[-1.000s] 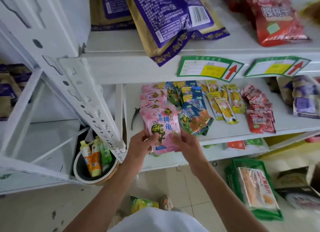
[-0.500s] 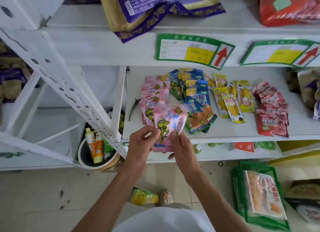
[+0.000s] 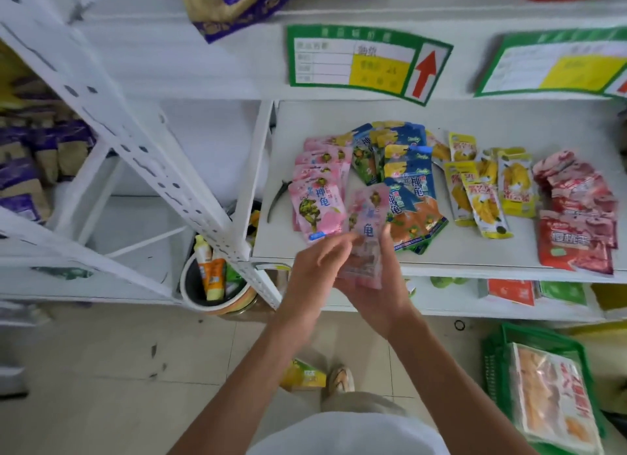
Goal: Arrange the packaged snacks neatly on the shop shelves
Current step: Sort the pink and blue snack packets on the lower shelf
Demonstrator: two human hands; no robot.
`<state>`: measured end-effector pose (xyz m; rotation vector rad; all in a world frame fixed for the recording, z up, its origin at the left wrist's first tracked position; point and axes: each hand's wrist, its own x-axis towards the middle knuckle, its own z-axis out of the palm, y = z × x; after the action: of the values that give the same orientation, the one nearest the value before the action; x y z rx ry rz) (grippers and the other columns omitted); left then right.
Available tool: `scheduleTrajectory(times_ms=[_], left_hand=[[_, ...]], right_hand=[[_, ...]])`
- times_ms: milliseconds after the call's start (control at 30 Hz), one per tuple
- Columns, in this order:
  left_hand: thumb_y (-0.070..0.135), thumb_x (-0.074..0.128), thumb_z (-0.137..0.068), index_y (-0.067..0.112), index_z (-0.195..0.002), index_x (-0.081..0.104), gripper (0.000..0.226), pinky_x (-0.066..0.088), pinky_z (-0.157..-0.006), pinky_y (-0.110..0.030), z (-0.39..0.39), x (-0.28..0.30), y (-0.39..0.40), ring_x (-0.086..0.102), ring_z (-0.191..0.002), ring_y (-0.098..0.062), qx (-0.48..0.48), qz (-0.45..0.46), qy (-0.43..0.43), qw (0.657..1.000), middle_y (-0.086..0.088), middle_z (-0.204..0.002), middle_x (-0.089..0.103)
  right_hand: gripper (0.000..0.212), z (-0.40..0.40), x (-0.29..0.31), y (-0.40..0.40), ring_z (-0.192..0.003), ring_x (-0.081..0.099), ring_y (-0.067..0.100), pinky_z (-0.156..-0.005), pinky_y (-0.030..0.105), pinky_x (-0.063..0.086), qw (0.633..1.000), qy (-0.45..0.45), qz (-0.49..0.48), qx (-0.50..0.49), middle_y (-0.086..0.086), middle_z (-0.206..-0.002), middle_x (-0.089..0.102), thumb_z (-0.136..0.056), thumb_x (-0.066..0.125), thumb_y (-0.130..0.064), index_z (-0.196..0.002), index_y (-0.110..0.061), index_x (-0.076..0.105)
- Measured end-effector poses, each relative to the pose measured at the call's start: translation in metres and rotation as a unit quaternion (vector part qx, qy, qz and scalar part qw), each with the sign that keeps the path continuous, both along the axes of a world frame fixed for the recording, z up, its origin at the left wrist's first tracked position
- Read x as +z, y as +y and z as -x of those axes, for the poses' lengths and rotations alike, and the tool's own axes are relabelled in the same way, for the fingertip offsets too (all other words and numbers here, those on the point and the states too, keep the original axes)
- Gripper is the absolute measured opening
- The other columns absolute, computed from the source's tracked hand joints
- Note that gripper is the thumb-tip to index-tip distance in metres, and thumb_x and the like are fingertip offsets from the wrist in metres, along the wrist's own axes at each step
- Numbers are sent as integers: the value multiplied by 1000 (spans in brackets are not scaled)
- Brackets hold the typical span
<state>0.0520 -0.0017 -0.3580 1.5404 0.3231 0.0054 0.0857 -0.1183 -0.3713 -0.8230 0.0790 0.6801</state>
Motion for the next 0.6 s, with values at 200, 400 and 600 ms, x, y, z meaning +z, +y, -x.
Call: scheduleTrajectory(times_ms=[200, 400, 600], left_hand=[[30, 91, -74, 25, -118, 57, 56, 57, -67, -21, -9, -10, 21, 68, -83, -3, 59, -114, 20, 992, 10, -114, 66], [16, 86, -84, 15, -100, 71, 21, 61, -72, -29, -6, -9, 13, 73, -81, -8, 79, -53, 51, 994, 2, -89, 78], [10, 76, -93, 0, -100, 72, 14, 63, -67, -31, 2, 23, 14, 76, -82, -19, 96, -5, 0, 995, -14, -94, 78]], right_hand=[[37, 3, -1, -14, -111, 67, 12, -99, 32, 54, 957, -166, 215, 102, 0, -118, 74, -112, 41, -36, -136, -12, 57], [63, -6, 17, -34, -119, 71, 27, -110, 56, 50, 938, -122, 313, 87, 5, -125, 75, -98, 29, -73, -124, -35, 72], [39, 2, 27, -52, -112, 73, 31, -96, 49, 59, 939, -218, 256, 70, 12, -122, 76, -111, 45, -33, -132, -8, 66]])
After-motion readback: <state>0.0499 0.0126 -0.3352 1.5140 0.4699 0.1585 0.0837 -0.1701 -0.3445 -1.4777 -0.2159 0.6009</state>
